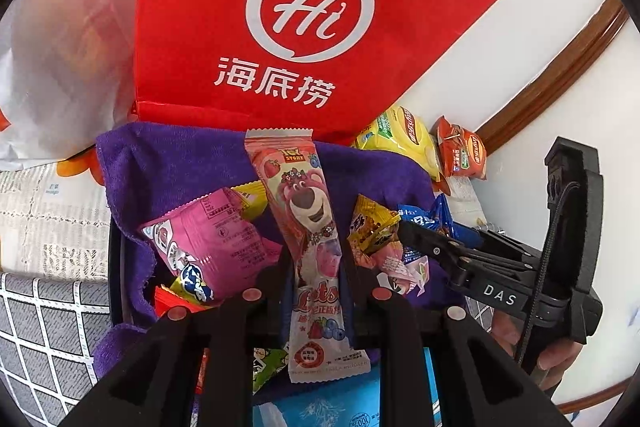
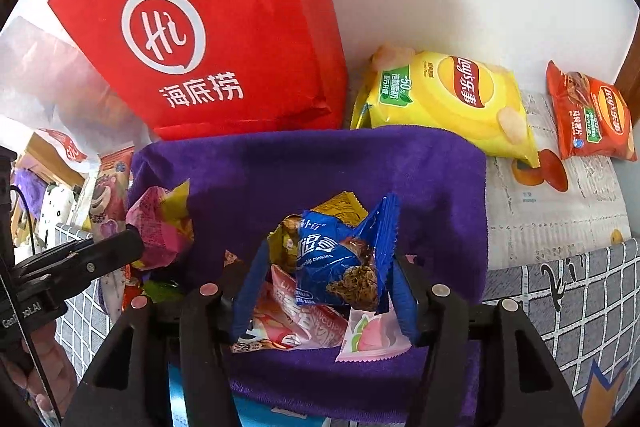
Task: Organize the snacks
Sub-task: 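Open both tools to drop the bags onto the purple towel, then pull both open tools back from the towel toward the loose packs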
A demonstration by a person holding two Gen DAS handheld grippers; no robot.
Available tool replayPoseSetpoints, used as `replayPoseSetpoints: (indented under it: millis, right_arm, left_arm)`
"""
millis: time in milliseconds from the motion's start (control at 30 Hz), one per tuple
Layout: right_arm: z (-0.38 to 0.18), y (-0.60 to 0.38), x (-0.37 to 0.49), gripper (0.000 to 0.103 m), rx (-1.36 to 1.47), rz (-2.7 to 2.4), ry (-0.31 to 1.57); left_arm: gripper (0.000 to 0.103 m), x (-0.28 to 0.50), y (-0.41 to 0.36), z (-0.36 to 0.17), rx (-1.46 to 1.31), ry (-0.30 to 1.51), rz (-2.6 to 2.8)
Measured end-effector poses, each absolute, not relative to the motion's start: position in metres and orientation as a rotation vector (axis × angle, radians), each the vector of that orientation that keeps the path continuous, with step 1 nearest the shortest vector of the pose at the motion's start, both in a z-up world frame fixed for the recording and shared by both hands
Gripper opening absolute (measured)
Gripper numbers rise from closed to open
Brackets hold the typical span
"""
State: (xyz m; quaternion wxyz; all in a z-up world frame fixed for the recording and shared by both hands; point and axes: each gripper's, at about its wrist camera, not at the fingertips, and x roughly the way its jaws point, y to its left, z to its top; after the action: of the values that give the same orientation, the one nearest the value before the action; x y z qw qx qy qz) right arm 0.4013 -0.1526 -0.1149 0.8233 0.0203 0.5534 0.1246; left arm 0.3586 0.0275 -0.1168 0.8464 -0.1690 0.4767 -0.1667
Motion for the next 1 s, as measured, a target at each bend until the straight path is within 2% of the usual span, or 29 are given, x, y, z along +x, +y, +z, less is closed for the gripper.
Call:
replayPoseSetpoints:
  millis: [100,333,400,600,733,1000]
  right_arm:
    - [-0.107,-0.151,0.397,0.058,0.036,0.276,1.160]
    - [-0.083,-0.148,0.387,0.069,0.032,0.316,1.093]
    - [-0.081,-0.148,0.386,0.072,0.032,0.321,1.084]
    - [-0.078,-0.147,0.386,0.073,0.050,0.338,1.071]
    - [-0.070,-0.147,0.381,0.076,0.064,0.353,1.034]
    - [-0.044,-0.145,0.370,0.077,0.047,0.332,0.962]
  left_arm:
    - [0.019,0.358,0.027,-0.116,-0.357,1.001,-0.352]
    - [0.024,0.355,0.028,-0.110,-0.355,0.983,-0.346]
    - [0.036,0.355,0.028,-0.108,-0.351,0.983,-0.343]
    - [0.053,0.349,0.031,-0.096,-0.340,0.947,-0.334]
    - [0.054,0.346,0.033,-0.089,-0.342,0.930,-0.331]
    - [0.055,0.338,0.038,-0.075,-0.310,0.908,-0.297]
